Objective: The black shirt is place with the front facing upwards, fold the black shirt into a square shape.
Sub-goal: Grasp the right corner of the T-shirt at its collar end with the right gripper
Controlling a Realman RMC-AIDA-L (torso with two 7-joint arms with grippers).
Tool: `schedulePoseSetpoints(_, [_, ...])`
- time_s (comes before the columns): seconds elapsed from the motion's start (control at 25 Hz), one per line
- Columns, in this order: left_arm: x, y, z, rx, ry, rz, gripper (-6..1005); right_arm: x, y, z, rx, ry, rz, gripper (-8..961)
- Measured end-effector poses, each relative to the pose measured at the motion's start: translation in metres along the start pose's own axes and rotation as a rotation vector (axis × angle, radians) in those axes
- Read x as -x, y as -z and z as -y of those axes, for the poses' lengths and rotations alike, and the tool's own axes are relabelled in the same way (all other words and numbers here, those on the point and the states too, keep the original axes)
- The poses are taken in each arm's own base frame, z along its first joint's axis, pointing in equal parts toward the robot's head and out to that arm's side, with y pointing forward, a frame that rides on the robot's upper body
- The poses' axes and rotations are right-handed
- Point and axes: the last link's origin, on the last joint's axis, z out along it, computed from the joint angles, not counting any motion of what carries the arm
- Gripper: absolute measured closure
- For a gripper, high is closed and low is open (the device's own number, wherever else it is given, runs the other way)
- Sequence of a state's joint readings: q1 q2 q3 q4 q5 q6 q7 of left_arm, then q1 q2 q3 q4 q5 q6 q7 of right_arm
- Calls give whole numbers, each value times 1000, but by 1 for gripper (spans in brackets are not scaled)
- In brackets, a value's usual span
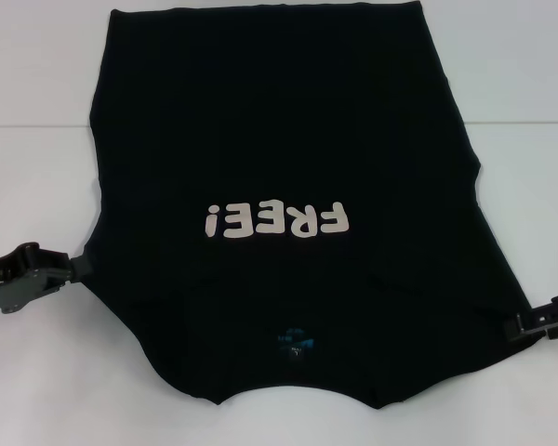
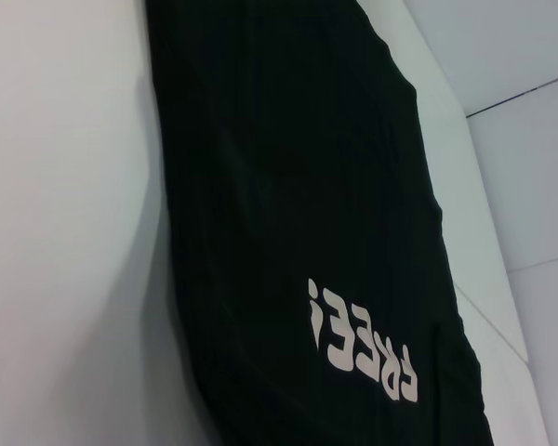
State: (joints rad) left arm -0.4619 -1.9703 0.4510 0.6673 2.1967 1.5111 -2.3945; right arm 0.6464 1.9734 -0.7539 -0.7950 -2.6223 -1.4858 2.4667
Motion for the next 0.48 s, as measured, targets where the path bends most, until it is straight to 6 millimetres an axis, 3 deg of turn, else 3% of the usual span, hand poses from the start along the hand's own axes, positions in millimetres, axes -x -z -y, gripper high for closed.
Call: schedulePoseSetpoints(0.48, [0, 0, 0, 1, 1, -1, 971, 5, -7, -10, 19, 20, 10, 86])
